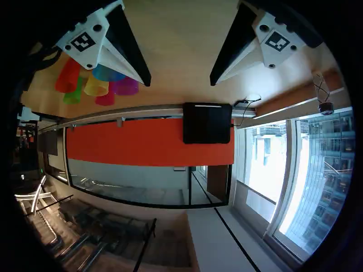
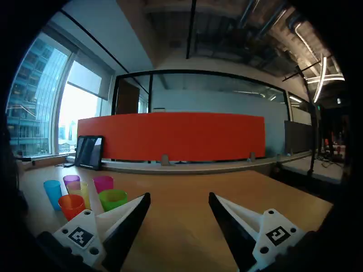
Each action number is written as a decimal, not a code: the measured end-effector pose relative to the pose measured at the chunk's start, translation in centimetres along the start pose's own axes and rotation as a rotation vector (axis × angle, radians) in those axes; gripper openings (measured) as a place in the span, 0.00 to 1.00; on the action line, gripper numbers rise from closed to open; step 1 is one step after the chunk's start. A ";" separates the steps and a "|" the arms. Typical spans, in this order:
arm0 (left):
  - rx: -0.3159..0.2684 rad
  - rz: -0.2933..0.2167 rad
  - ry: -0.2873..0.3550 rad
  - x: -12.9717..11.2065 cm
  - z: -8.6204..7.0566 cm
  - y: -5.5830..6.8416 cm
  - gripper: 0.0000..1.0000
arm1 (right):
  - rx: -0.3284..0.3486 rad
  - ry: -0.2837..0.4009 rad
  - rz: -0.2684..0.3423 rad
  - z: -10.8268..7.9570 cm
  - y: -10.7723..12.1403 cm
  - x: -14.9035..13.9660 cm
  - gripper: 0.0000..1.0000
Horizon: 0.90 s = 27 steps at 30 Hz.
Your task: Pour water
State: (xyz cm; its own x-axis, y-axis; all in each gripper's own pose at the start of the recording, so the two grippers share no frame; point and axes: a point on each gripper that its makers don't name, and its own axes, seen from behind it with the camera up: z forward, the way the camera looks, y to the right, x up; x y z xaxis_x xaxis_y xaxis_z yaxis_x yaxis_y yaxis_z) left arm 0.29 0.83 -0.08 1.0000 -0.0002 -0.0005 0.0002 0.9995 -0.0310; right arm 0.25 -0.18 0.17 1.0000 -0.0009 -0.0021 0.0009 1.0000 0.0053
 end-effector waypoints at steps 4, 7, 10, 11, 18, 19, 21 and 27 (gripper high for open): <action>0.000 0.000 0.000 0.0 0.0 0.0 0.96 | 0.001 0.000 0.000 -0.1 0.0 0.0 0.99; 0.000 0.000 0.000 0.0 0.0 0.0 0.97 | -0.001 0.000 0.000 -0.2 0.0 0.0 0.99; 0.000 0.000 0.000 0.0 0.0 0.0 0.97 | -0.002 0.000 0.000 -0.3 0.0 0.0 0.99; 0.000 0.000 0.000 0.0 0.0 0.0 0.97 | -0.002 0.000 0.000 -0.3 0.0 0.0 0.99; 0.000 0.000 0.000 0.0 0.0 -0.1 0.97 | 0.000 -0.001 0.001 -0.3 0.0 -0.1 0.99; 0.000 0.000 0.000 0.0 0.0 -0.1 0.97 | 0.000 -0.001 0.001 -0.3 0.0 -0.1 0.99; 0.000 0.000 0.000 0.0 0.0 -0.1 0.97 | 0.000 -0.002 0.000 -0.3 0.0 -0.1 0.99; 0.000 0.000 0.000 0.0 0.0 -0.1 0.96 | 0.000 -0.003 0.001 -0.3 0.0 -0.1 0.99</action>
State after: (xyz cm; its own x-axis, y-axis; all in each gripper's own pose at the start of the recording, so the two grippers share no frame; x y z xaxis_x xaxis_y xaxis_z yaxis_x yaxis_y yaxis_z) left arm 0.30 0.77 -0.13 1.0000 -0.0002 -0.0004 0.0002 0.9995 -0.0310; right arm 0.15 -0.18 -0.15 1.0000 -0.0002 0.0005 0.0002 1.0000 0.0053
